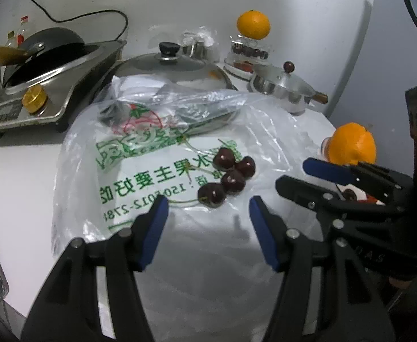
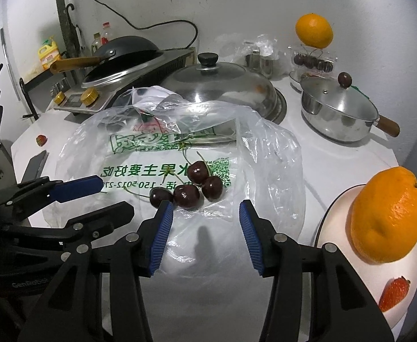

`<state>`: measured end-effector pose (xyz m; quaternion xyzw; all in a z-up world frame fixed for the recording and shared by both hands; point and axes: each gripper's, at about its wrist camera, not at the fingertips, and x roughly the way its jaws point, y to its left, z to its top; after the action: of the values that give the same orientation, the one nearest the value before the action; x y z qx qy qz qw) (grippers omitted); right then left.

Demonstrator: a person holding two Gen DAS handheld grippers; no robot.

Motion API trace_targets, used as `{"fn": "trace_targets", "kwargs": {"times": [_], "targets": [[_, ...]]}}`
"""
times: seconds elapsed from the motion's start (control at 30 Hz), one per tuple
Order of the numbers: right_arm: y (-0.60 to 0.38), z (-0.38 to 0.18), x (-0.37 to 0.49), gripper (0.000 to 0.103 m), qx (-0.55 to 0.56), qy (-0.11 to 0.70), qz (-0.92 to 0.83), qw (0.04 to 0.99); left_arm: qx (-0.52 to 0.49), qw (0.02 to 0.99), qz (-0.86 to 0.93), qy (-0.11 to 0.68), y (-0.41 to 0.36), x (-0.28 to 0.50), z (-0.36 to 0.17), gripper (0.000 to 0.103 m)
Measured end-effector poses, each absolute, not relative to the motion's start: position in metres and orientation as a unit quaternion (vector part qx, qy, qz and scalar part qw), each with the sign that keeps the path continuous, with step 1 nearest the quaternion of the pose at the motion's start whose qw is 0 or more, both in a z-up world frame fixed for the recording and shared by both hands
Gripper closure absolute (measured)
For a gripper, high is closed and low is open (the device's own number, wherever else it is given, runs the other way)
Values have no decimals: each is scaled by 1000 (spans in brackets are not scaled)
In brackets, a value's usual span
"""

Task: Organize fruits
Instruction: 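Move both open grippers back to the cherries in the bag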

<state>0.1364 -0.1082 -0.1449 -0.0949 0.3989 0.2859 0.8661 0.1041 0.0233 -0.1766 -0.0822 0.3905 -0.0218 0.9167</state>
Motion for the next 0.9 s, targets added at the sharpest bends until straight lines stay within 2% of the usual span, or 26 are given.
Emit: {"fn": "trace_targets", "kwargs": {"times": [0.9], "targets": [[-121, -159, 169, 52, -64, 410, 288, 863, 20, 899, -33, 437, 1, 152, -213, 42]]}}
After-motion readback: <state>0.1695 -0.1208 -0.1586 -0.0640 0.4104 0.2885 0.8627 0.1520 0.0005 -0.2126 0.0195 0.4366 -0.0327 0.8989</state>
